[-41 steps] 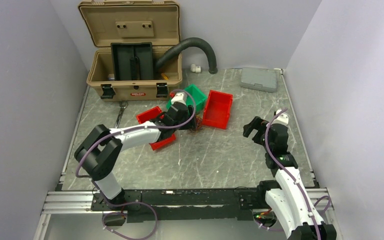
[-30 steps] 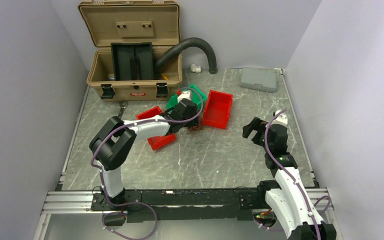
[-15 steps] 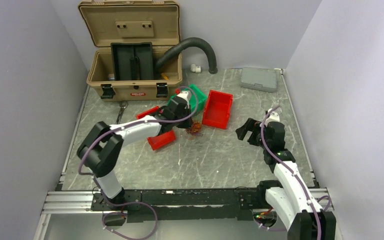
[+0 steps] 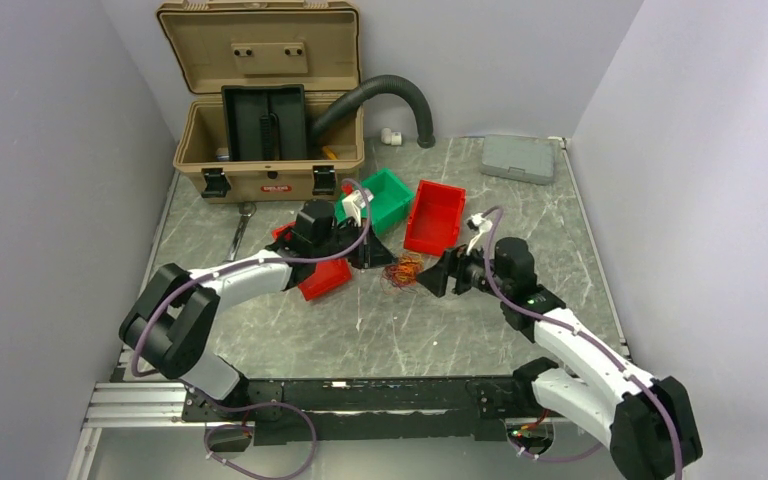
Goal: Untangle the cables
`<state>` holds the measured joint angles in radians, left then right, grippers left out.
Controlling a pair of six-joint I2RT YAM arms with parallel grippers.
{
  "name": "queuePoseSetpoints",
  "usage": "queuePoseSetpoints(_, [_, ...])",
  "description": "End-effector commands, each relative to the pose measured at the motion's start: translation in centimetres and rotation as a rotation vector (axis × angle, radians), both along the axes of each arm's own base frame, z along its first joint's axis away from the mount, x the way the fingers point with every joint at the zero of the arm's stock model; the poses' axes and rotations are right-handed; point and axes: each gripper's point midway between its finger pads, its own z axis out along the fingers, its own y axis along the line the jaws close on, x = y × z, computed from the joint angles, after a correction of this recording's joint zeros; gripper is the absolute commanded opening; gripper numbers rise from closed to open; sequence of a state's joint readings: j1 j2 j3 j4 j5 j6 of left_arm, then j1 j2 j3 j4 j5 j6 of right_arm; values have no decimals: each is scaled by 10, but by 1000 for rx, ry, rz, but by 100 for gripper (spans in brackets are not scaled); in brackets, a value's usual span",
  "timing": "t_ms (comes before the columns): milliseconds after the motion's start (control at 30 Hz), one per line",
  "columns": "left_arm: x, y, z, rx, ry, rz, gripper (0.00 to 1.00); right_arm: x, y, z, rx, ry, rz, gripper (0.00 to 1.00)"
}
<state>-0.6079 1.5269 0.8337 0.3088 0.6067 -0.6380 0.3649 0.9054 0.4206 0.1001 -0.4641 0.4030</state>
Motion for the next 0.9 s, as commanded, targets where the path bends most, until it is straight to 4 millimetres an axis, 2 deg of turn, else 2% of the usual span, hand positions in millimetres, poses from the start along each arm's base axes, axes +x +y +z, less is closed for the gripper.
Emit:
queuePoseSetpoints(0, [-25, -18, 59, -260, -101, -201, 0, 5, 30, 37, 21, -134, 91, 79])
queuePoseSetpoints(100, [-33, -19, 68, -331, -99, -238, 0, 7, 32, 36, 13, -124, 82, 70])
queuePoseSetpoints(233, [-37, -20, 66, -345, -85, -247, 0, 3, 33, 41, 29, -143, 101, 57])
queuePoseSetpoints(400, [-38, -19, 64, -322, -91, -232, 0, 2, 33, 43, 35, -147, 100, 17])
queuePoseSetpoints(500, [-32, -14, 59, -262, -106, -172, 0, 5, 27, 41, 23, -132, 53, 2])
queuePoseSetpoints(633, [-14, 1, 49, -106, -150, -39, 0, 19, 3, 32, -36, -104, -119, 0])
queuePoseSetpoints(767, [5, 27, 33, 58, -150, 118, 0, 33, -49, 12, -145, -35, -432, 0])
queuePoseSetpoints(867, [13, 45, 20, 119, -125, 204, 0, 32, -84, 0, -198, 4, -623, 0])
